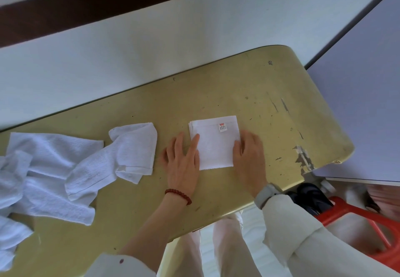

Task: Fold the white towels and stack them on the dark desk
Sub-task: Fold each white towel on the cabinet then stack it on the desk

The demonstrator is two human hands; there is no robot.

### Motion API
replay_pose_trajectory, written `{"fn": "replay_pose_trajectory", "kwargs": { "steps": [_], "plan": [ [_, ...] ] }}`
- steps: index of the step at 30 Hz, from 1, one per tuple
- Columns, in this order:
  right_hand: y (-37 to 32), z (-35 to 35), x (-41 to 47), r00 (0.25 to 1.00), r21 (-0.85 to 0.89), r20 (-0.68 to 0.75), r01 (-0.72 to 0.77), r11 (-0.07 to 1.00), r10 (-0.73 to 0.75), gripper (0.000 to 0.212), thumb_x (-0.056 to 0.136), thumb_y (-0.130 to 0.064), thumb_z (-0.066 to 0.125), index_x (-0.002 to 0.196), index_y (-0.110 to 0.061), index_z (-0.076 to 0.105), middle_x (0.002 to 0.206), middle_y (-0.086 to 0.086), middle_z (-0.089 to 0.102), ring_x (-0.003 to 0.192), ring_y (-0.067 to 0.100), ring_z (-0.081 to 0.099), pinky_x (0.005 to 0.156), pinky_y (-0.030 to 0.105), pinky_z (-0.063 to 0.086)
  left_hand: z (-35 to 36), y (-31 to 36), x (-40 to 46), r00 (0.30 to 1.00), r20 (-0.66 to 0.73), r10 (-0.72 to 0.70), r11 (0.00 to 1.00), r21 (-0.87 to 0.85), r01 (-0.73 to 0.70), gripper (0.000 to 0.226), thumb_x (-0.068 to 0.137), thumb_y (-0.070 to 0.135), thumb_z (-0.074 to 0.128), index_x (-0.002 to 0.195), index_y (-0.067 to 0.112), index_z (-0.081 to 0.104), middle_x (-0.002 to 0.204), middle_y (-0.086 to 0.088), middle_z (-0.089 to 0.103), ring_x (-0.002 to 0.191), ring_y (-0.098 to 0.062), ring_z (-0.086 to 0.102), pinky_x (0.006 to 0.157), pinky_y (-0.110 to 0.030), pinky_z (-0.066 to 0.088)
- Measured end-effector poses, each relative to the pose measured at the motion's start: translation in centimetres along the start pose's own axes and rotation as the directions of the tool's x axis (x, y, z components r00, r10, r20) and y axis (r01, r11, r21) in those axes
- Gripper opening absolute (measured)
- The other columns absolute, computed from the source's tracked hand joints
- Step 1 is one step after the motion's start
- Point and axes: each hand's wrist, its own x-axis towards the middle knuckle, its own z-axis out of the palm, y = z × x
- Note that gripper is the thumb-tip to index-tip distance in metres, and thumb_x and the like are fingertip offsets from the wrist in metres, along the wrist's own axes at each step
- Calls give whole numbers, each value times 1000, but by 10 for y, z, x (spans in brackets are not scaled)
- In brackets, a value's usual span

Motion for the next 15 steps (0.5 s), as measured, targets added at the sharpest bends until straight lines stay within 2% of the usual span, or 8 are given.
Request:
{"fn": "replay_pose_trajectory", "kwargs": {
  "steps": [2,3,5,7,10,12,13,15],
  "plan": [
    [-8,-4,13,980,80,36,-198,977,196,19,92,-18,47,101,-4,54,92,6,53,89,25,48,72,28,35,3,-1,0,1000,11,17,999,47,-17,38,90,31,33,127,32,43,128,-16,50,118,-29,35,92,-51,40],
    [-12,-6,19,961,103,84,-273,957,265,19,91,-20,48,100,-4,55,89,6,54,85,24,49,71,29,36,3,-1,0,1000,15,8,998,59,-9,38,90,31,33,127,32,43,128,-17,50,118,-29,35,92,-51,40],
    [-19,-8,29,914,126,188,-385,914,359,17,91,-22,50,99,-8,56,88,4,55,82,22,51,69,30,40,2,0,0,999,32,7,998,69,-9,38,90,31,32,127,32,44,128,-18,50,119,-29,36,93,-52,40],
    [-24,-8,33,885,169,260,-435,885,386,11,89,-20,51,88,-9,55,82,4,55,77,23,52,66,30,41,0,0,0,997,80,6,997,76,-12,39,90,32,32,127,32,45,128,-19,50,119,-31,41,93,-51,41],
    [-32,-12,29,921,196,265,-342,919,286,9,89,-19,51,90,-10,50,81,-1,51,74,18,48,58,25,37,-6,1,1,992,127,-1,999,35,-3,38,93,31,34,129,33,47,134,-19,45,123,-36,43,98,-52,36],
    [-40,-17,22,946,196,274,-230,953,172,9,88,-19,51,93,-13,48,81,-6,51,73,14,49,57,22,37,-13,3,3,978,202,-48,997,-42,57,40,95,29,36,134,36,41,145,-13,30,135,-30,25,108,-47,21],
    [-46,-21,18,949,195,295,-178,965,115,8,88,-19,52,93,-14,48,80,-7,51,71,12,48,56,21,37,-16,3,5,970,232,-74,989,-109,101,41,95,28,38,135,37,40,147,-8,25,137,-25,18,111,-44,14],
    [-60,-31,9,937,175,348,-74,982,9,6,88,-18,52,89,-16,46,75,-8,47,63,7,42,54,18,32,-27,2,9,956,252,-149,914,-333,230,40,93,20,44,131,30,45,142,-2,35,132,-20,28,113,-41,20]
  ]
}}
